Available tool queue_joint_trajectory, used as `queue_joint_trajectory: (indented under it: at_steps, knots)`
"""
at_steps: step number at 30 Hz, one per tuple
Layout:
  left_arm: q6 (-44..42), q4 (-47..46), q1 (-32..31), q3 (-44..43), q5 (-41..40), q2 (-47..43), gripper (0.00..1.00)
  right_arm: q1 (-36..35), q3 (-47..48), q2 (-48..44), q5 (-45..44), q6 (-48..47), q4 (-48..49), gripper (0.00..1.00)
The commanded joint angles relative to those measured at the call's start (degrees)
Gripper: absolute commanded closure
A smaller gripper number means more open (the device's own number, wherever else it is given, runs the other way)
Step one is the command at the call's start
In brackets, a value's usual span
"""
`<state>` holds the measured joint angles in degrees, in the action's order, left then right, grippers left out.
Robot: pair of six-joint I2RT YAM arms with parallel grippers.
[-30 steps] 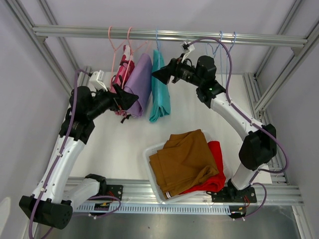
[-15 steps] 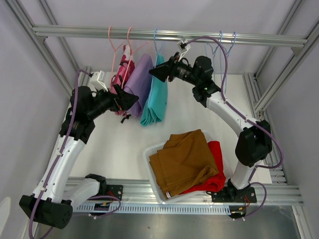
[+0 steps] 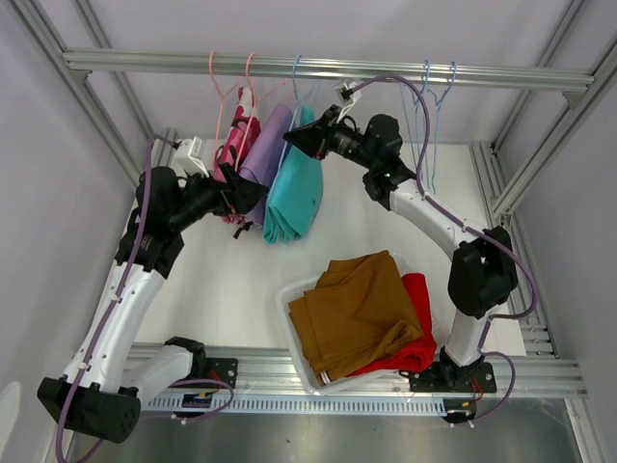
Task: Remove the trousers from the hanger
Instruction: Pick up the hanger from the clothesline.
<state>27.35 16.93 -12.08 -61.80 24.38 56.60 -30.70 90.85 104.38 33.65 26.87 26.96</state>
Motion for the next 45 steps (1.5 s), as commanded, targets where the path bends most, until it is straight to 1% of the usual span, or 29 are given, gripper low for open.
queue_joint_trajectory:
  at_steps: [1, 2, 4, 8, 18, 24, 25, 26, 28, 29, 36, 45]
  knots:
    - [-0.8, -0.9, 0.7, -0.6, 0.9, -0.2, 0.01, 1.0, -0.5, 4.3, -3.3, 6.1, -1.3, 0.84]
    - [-0.7, -0.9, 0.7, -0.8, 1.0, -0.2, 0.00, 0.8, -0.3, 4.8, -3.6, 6.1, -1.1, 0.93]
    - [-0.8, -1.0, 0.7, -1.0, 1.0, -0.2, 0.01, 0.7, -0.1, 5.2, -3.8, 6.2, -1.0, 1.00]
    - [-0.8, -0.9, 0.7, -1.0, 1.0, -0.3, 0.01, 0.6, -0.3, 5.0, -4.0, 6.3, -0.9, 1.00]
    - [-0.6, -1.0, 0.8, -1.0, 1.5, -0.5, 0.00, -0.2, -0.4, 0.4, -6.0, 6.3, -2.2, 1.00]
    - [-0.9, -0.8, 0.8, -1.0, 1.2, -0.7, 0.01, -0.3, -0.6, -1.1, -7.9, 4.2, -5.2, 1.00]
    - [-0.9, -0.8, 0.8, -1.0, 1.3, -0.6, 0.01, -0.2, -0.7, -1.1, -8.2, 4.0, -5.9, 0.94]
    - [-0.9, -0.8, 0.8, -1.0, 1.3, -0.7, 0.01, -0.2, -1.2, -1.0, -8.5, 4.0, -5.9, 0.80]
    - [-0.8, -0.8, 0.8, -1.0, 1.5, -0.5, 0.01, -0.2, -1.6, -0.8, -8.9, 4.2, -5.5, 0.76]
    - [-0.8, -0.8, 0.8, -1.0, 1.5, -0.4, 0.00, -0.2, -1.7, -0.7, -9.0, 4.2, -5.4, 0.67]
    - [-0.7, -0.8, 0.8, -1.0, 1.6, -0.4, 0.01, -0.9, -1.4, 2.1, -8.3, 7.0, -0.3, 0.63]
    - [-0.5, -0.8, 1.0, -1.1, 2.0, -0.3, 0.01, -3.4, -0.9, 4.4, -6.7, 10.7, 6.2, 0.60]
